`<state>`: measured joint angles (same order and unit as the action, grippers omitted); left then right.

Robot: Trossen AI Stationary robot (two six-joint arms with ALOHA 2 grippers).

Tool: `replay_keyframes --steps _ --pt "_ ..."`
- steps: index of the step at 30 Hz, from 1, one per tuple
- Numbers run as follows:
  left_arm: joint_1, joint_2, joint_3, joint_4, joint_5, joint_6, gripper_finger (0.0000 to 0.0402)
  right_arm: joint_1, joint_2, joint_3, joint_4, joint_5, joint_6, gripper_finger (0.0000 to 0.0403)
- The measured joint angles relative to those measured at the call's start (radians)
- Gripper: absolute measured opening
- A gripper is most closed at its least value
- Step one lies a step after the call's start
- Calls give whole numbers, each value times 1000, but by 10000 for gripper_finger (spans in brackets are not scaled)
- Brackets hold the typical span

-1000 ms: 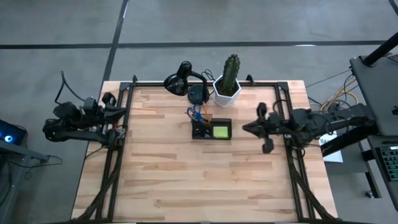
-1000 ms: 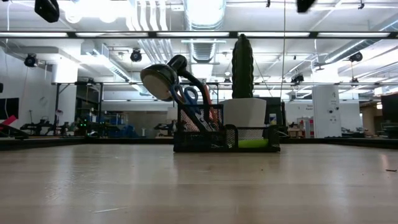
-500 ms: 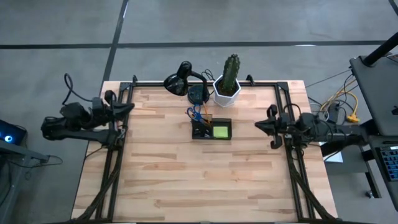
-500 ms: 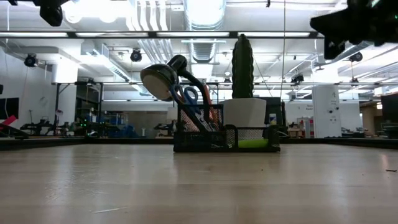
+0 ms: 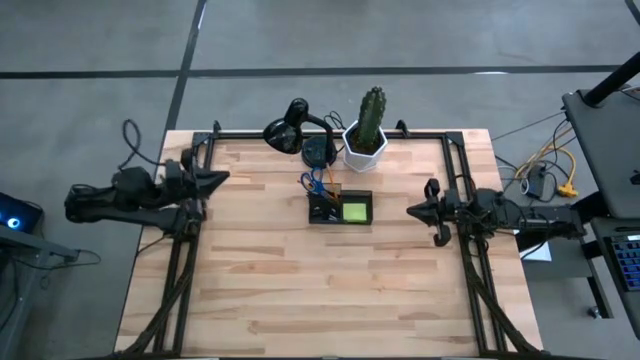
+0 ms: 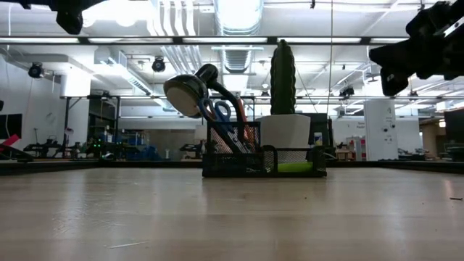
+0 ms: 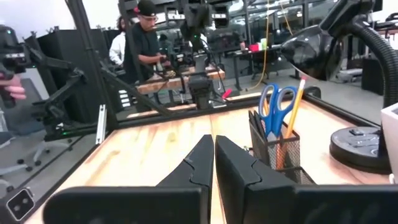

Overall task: Pick and place office supplies into organizer
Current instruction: Return to Home Position

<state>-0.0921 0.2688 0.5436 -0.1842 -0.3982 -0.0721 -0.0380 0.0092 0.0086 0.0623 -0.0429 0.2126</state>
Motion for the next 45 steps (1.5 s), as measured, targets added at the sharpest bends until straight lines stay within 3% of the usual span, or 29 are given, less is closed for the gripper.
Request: replay_keyframes --steps 4,8,13,17,22,26,45 --pt "0 6 -80 64 35 -2 0 0 -1 0 2 5 -1 8" --pt "-1 -20 -248 319 152 -4 0 0 0 2 2 14 -2 8" --pt "0 -88 -431 457 132 -3 0 0 -1 2 2 19 17 8" --pt "0 -178 -526 449 97 5 0 0 0 2 2 22 57 9" --pt "0 -237 -534 251 106 -45 0 0 -1 2 0 26 67 9" --pt "0 -211 -534 234 188 -86 0 0 -2 2 -6 42 -2 9" --pt "0 -237 -536 236 181 -69 0 0 52 1 -49 94 95 9"
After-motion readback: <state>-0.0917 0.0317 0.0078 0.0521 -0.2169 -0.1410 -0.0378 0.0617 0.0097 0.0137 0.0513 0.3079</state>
